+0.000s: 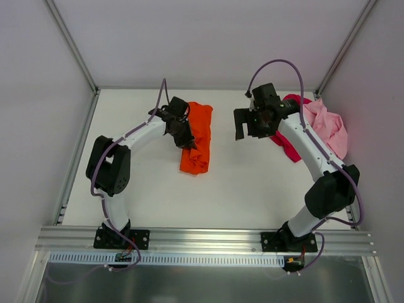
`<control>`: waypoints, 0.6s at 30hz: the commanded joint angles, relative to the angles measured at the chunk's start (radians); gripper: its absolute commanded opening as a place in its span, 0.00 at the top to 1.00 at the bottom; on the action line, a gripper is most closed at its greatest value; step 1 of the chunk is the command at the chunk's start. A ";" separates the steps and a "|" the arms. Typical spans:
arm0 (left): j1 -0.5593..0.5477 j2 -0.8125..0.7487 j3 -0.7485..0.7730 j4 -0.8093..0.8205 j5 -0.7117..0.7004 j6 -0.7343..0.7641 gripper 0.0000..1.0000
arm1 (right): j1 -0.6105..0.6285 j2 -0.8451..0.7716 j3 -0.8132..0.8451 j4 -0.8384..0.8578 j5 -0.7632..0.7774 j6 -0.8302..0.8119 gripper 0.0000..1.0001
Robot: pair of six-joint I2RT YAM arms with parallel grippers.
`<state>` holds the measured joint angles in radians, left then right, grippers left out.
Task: Fold and stack the t-shirts
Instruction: Fold the folded rectangular tshirt in 1/3 of the way
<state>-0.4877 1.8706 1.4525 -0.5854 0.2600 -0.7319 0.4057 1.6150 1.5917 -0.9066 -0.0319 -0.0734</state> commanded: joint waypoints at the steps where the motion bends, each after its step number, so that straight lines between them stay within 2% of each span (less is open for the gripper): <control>1: 0.034 0.027 0.089 -0.016 0.010 0.014 1.00 | 0.002 -0.038 -0.016 0.014 -0.033 -0.020 0.00; 7: 0.055 0.136 0.218 -0.068 -0.012 0.002 1.00 | 0.015 -0.038 -0.036 0.006 -0.043 -0.028 0.00; 8: 0.061 0.171 0.235 -0.079 0.007 0.006 0.97 | 0.018 -0.043 -0.038 0.003 -0.048 -0.028 0.00; 9: 0.063 0.186 0.253 -0.093 0.002 0.008 0.51 | 0.021 -0.043 -0.039 0.002 -0.046 -0.028 0.00; 10: 0.061 0.199 0.276 -0.115 -0.005 0.008 0.11 | 0.022 -0.046 -0.042 0.002 -0.048 -0.032 0.00; 11: 0.061 0.219 0.281 -0.122 -0.014 0.006 0.01 | 0.027 -0.050 -0.044 0.000 -0.048 -0.034 0.00; 15: 0.064 0.234 0.292 -0.129 -0.028 0.020 0.01 | 0.041 -0.058 -0.058 0.000 -0.059 -0.034 0.00; 18: 0.064 0.176 0.258 -0.068 -0.016 0.029 0.01 | 0.058 -0.061 -0.071 0.003 -0.066 -0.037 0.00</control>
<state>-0.4301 2.1105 1.7058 -0.6724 0.2485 -0.7219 0.4465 1.6096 1.5322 -0.9039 -0.0731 -0.0933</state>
